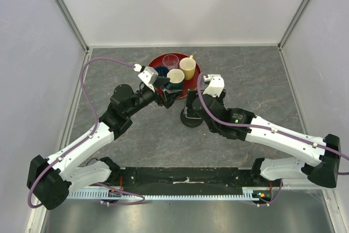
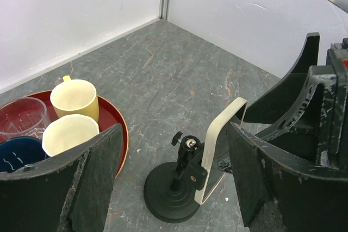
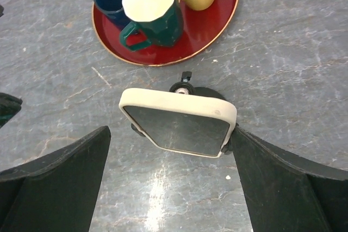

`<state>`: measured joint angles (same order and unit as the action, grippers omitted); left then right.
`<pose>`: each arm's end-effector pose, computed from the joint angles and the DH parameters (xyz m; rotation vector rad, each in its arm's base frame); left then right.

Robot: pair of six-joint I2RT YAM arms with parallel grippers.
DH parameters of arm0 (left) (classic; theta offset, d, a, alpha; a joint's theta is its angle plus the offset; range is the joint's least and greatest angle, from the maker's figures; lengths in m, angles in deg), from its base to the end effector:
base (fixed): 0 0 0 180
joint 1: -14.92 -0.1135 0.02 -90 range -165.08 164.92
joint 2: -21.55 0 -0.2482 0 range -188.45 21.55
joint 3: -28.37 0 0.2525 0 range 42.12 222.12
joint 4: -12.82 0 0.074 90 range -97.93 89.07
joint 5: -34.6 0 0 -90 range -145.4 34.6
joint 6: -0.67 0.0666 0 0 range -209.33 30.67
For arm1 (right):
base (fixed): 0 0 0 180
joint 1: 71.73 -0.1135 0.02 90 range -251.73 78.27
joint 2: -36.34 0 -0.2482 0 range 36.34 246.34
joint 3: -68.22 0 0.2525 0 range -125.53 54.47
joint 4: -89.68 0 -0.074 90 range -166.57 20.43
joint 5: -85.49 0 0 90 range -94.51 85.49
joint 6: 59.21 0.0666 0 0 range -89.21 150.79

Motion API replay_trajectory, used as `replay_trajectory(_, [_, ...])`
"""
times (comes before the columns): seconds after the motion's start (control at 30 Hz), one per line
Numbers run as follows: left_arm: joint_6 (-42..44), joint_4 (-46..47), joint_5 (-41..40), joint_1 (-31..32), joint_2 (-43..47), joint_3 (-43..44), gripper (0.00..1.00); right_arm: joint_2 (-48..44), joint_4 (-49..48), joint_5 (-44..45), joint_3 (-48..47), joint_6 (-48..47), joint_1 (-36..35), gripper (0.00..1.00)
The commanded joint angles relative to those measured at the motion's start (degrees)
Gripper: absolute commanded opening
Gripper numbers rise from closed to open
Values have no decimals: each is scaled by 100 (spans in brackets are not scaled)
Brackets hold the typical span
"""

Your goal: Place the phone on the phone stand

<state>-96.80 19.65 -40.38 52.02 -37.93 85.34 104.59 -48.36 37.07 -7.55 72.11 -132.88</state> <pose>0.2162 -0.1852 0.3267 0.6047 1.4312 -0.8167 0.1740 0.2243 0.3071 0.0493 2.0238 0.3435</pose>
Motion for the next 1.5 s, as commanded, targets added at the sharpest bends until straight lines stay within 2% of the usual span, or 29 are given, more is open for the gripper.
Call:
replay_trajectory(0.0, [-124, 78, -167, 34, 139, 213, 83, 442, 281, 1026, -530, 271, -266, 98])
replay_trajectory(0.1, [-141, 60, -44, 43, 174, 231, 83, 706, 378, 1404, -662, 297, -415, 98])
replay_trajectory(0.23, [-71, 52, -219, 69, 218, 195, 83, 866, 528, 1756, -733, 473, -495, 89])
replay_trajectory(0.4, [-89, 34, -123, 78, 244, 222, 83, 936, 572, 2003, -724, 465, -504, 89])
replay_trajectory(0.53, [-89, 16, -193, 87, 183, 230, 83, 1023, 581, 2099, -733, 386, -512, 85])
replay_trajectory(0.7, [-71, 16, -210, 95, 183, 213, 83, 1191, 607, 2012, -803, 298, -539, 69])
replay_trajectory(0.73, [-71, 8, -245, 95, 183, 213, 83, 1208, 607, 2012, -812, 298, -548, 62])
replay_trajectory(0.8, [-62, -10, -281, 95, 165, 230, 83, 1235, 590, 2047, -803, 306, -591, 54])
replay_trajectory(0.83, [-71, -27, -281, 95, 183, 239, 82, 1261, 590, 2099, -803, 306, -609, 45])
replay_trajectory(0.9, [-53, -10, -333, 95, 200, 204, 82, 1340, 633, 2196, -794, 359, -688, 37])
replay_trajectory(0.97, [-36, 25, -473, 95, 192, 178, 82, 1427, 686, 2398, -785, 412, -767, 25])
replay_trajectory(1.13, [-45, 8, -439, 95, 156, 204, 82, 1639, 765, 3180, -680, 455, -1110, 8])
replay_trajectory(1.23, [-36, 8, -500, 87, 139, 195, 82, 1718, 800, 3286, -662, 473, -1154, 4])
replay_trajectory(1.47, [-45, 8, -457, 95, 104, 187, 81, 1718, 388, 3154, -583, -176, -1154, 3])
